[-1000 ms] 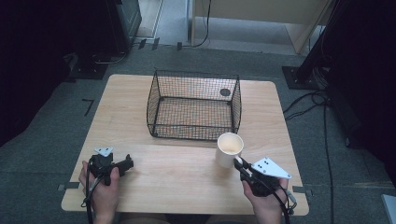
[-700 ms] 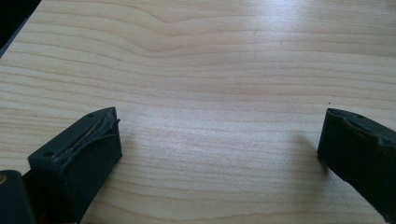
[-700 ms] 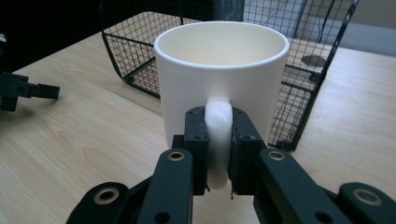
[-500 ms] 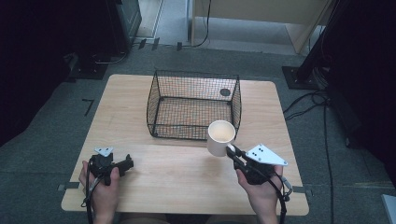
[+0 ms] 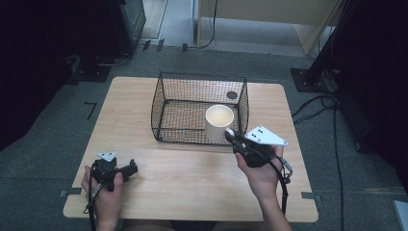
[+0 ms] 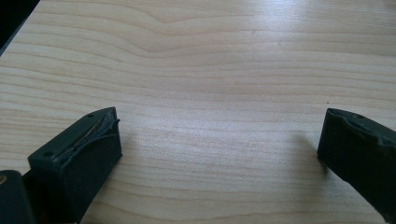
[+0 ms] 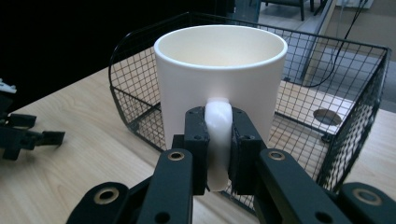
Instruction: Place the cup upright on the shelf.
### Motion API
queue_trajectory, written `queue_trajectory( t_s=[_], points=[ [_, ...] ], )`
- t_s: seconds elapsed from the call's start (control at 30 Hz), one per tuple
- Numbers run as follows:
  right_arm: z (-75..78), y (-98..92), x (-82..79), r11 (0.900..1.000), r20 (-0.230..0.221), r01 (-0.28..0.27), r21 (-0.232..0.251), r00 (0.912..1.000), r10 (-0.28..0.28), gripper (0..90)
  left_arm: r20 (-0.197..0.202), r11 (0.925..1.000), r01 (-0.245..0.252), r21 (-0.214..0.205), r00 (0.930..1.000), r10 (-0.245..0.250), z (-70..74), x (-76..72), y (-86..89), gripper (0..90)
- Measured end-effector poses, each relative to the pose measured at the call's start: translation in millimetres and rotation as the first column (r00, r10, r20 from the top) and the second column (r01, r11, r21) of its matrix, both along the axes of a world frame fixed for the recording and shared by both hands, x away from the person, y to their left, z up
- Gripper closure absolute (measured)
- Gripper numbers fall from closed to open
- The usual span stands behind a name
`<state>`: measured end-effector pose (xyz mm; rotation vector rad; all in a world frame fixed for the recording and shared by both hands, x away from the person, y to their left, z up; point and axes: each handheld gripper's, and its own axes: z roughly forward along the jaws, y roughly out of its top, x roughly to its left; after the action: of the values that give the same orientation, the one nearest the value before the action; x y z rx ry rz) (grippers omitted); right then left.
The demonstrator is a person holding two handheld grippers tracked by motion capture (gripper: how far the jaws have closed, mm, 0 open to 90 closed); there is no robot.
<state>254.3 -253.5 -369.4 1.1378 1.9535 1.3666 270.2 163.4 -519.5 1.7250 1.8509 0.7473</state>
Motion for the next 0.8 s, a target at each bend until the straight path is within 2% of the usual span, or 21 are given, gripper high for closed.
queue_trajectory(
  t_s=[0.03, 0.23, 0.3, 0.47, 0.53, 0.67, 0.8],
  points=[
    [0.0, 0.0, 0.0, 1.0000, 0.000, 0.000, 0.000, 1.0000, 0.000, 80.8, -0.001, 1.0000, 0.000, 0.000, 1.0000, 0.000, 0.1, 0.0, 0.0, 0.0],
    [3.4, 6.3, 27.3, 1.0000, 0.004, 0.004, -0.007, 1.0000, -0.004, 80.8, -0.001, 1.0000, 0.002, -0.001, 1.0000, -0.002, 0.1, 0.0, -0.1, 0.0],
    [3.4, 6.9, 31.1, 1.0000, 0.002, 0.006, -0.006, 1.0000, -0.006, 80.8, -0.001, 1.0000, 0.002, -0.001, 1.0000, -0.002, 0.1, 0.0, -0.1, 0.0],
    [-0.6, 12.7, 54.5, 0.9997, -0.006, 0.013, -0.020, 0.9999, -0.013, 80.8, 0.001, 1.0000, 0.001, -0.001, 1.0000, -0.001, 0.0, 0.1, -0.2, 0.0],
    [-1.8, 13.6, 58.7, 0.9997, -0.008, 0.016, -0.018, 0.9998, -0.016, 80.8, 0.001, 1.0000, 0.002, -0.001, 1.0000, -0.002, 0.0, 0.1, -0.3, 0.0],
    [-10.1, 19.8, 79.6, 0.9998, -0.031, 0.018, -0.012, 0.9994, -0.018, 80.8, 0.000, 1.0000, 0.002, -0.002, 1.0000, -0.002, 0.1, 0.1, -0.3, 0.0],
    [-11.8, 23.9, 98.0, 1.0000, -0.045, -0.006, 0.005, 0.9990, 0.007, 80.8, -0.001, 1.0000, 0.005, -0.001, 1.0000, -0.005, 0.1, 0.0, -0.3, 0.0]
  ],
)
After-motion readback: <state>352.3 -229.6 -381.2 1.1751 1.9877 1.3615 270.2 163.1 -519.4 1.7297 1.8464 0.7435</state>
